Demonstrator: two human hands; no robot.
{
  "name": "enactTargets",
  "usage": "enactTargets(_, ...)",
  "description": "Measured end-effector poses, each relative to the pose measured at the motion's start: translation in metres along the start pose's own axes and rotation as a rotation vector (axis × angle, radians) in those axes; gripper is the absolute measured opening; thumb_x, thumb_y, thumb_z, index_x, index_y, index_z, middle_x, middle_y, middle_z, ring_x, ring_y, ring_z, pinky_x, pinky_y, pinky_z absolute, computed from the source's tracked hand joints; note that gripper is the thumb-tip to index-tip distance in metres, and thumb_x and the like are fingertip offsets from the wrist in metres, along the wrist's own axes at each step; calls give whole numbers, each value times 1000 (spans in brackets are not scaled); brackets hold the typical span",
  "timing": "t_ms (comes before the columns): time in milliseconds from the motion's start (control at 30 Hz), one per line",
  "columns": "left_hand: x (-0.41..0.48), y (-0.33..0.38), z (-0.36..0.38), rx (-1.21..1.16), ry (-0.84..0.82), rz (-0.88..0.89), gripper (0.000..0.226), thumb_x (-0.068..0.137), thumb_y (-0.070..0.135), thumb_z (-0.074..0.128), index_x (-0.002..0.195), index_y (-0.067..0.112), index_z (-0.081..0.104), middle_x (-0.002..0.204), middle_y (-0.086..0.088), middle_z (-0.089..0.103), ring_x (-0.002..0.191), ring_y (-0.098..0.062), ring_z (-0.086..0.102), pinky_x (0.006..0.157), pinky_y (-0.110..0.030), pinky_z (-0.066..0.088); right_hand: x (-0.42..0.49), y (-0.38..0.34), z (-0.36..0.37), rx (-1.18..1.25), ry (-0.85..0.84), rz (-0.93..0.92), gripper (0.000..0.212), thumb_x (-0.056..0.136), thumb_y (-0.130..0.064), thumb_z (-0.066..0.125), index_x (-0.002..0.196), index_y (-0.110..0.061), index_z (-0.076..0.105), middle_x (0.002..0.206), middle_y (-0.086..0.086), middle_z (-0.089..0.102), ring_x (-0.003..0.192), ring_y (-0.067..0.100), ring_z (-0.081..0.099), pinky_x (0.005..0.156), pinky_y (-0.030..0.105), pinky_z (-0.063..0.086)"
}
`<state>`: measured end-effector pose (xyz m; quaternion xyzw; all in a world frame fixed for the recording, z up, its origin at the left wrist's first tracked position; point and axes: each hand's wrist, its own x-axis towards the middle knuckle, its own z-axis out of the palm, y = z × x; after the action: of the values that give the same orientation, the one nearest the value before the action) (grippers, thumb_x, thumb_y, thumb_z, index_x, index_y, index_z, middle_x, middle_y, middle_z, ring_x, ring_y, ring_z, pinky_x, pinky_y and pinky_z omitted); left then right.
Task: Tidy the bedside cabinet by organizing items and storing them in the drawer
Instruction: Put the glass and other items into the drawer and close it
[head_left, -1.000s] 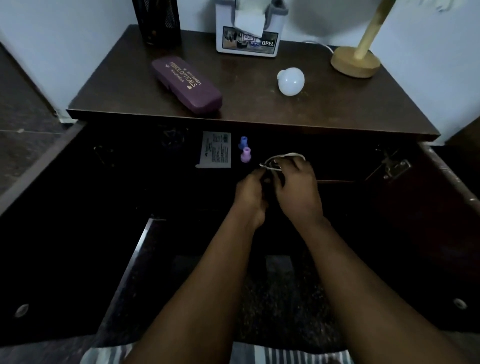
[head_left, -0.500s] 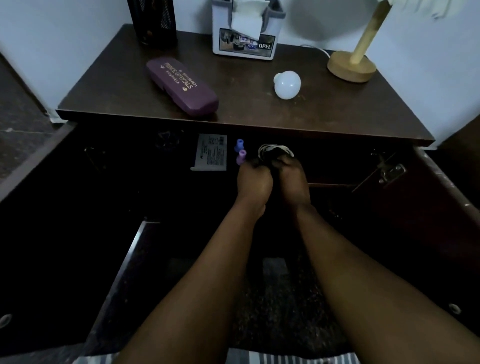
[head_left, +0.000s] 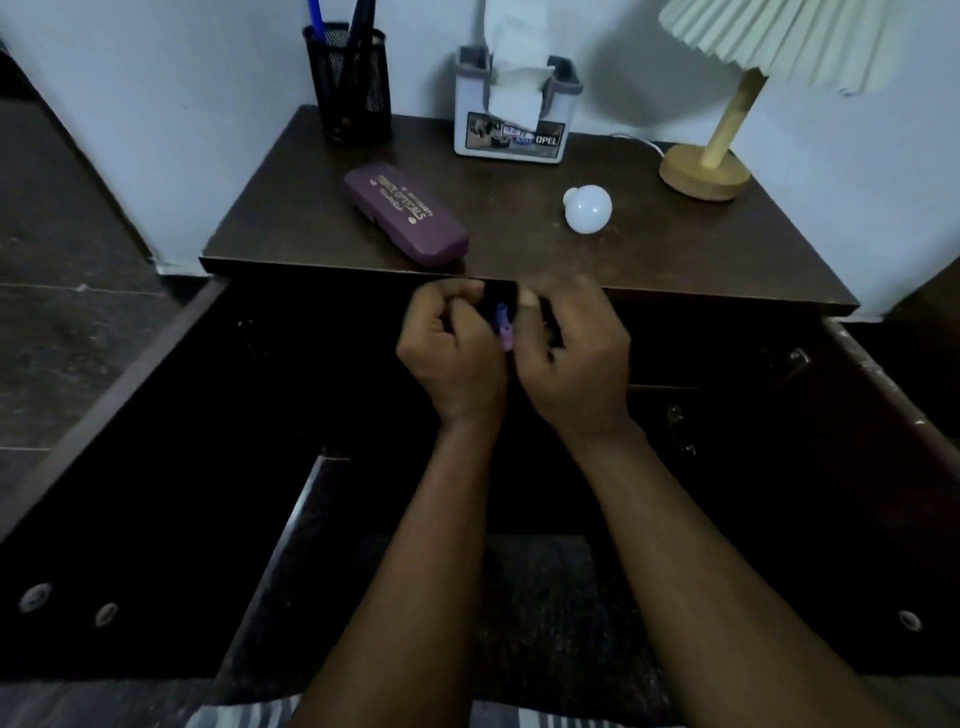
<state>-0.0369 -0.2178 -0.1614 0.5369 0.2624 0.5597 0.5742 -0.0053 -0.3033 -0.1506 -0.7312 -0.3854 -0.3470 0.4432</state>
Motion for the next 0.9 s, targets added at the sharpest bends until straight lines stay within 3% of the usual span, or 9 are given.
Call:
enactTargets(67, 22, 7, -13, -17, 47, 3, 25, 80, -3, 49, 75, 11, 70, 70, 0, 68, 65, -2, 59, 68, -23, 49, 36, -33, 15, 23, -42, 10, 19, 97, -19, 62, 105, -4, 71, 96, 11, 66, 89, 28, 60, 80, 42, 49)
enactTargets(200, 38, 12, -27, -49, 164, -82, 22, 82, -5, 48, 76, 0, 68, 71, -9, 66, 66, -12, 57, 69, -34, 49, 81, -69, 49, -190, -434, 252, 75, 91, -55, 62, 154, -20, 40, 144, 12, 54, 130, 36, 47, 107, 50, 39)
enactTargets(300, 37, 13, -33, -61, 160, -143, 23, 81, -5, 49, 74, 4, 68, 70, -8, 66, 67, -16, 59, 70, -38, 52, 78, -63, 59, -301, -594, 300, 63, 94, -51, 62, 145, -17, 46, 142, 11, 57, 131, 37, 48, 107, 49, 39)
enactTargets(400, 28, 14, -35, -35, 72, -200, 20, 81, 0, 51, 73, 9, 68, 64, 2, 64, 60, -3, 56, 63, -26, 49, 58, -57, 41, -221, -431, 276, 43, 91, -34, 64, 126, -10, 61, 123, 11, 67, 115, 34, 58, 101, 44, 40)
enactTargets(467, 19, 10, -31, -43, -53, -319, 18, 88, 5, 54, 80, 9, 70, 74, -3, 70, 70, -9, 62, 70, -30, 53, 25, -53, 13, -143, -213, 264, 42, 85, -28, 67, 122, -7, 64, 117, 9, 68, 107, 30, 58, 96, 42, 42)
enactTargets(567, -1, 6, -24, -233, -373, -764, 38, 102, 37, 49, 103, 8, 74, 97, -14, 78, 88, -24, 72, 80, -39, 59, -47, -46, -35, -111, -3, 271, 44, 81, -22, 67, 122, -8, 61, 118, 3, 63, 107, 18, 54, 96, 33, 42)
enactTargets(667, -32, -4, -9, -293, -549, -986, 49, 101, 57, 46, 103, 16, 74, 91, -6, 80, 79, -19, 76, 67, -29, 59, -105, -31, -60, -155, 32, 433, 44, 78, -16, 68, 121, -6, 60, 118, 6, 60, 108, 19, 50, 94, 38, 44)
enactTargets(767, -59, -20, 8, -14, -701, -779, 28, 105, 27, 52, 117, 11, 71, 106, -9, 76, 99, -25, 73, 84, -31, 57, -124, -2, -71, -206, 11, 583, 43, 80, -11, 70, 122, -5, 60, 119, 10, 61, 108, 29, 52, 93, 45, 46)
enactTargets(900, -56, -55, 26, 671, -1116, 188, 54, 95, 3, 47, 149, 7, 52, 145, -18, 59, 138, -31, 51, 117, -37, 38, -109, 62, -80, -379, -65, 659, 41, 89, -18, 69, 128, -6, 62, 125, 17, 62, 112, 38, 54, 97, 45, 44)
